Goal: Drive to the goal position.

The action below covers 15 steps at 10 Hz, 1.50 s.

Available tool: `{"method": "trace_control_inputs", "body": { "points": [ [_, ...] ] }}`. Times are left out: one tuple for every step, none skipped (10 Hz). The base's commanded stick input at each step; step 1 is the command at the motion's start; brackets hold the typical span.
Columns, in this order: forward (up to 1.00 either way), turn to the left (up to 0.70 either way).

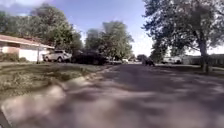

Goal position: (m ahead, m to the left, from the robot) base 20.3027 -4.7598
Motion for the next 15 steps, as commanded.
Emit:
{"method": "trace_control_inputs", "body": {
  "points": [
    [1.0,0.0],
    [1.0,0.0],
    [1.0,-0.19],
    [1.0,-0.39],
    [1.0,-0.4],
    [1.0,-0.31],
    [1.0,-0.17],
    [1.0,0.0],
    [1.0,0.0],
    [1.0,0.0],
    [1.0,0.0],
    [1.0,0.0],
    [1.0,0.0],
    [1.0,0.0],
    [1.0,0.0]
  ]
}}
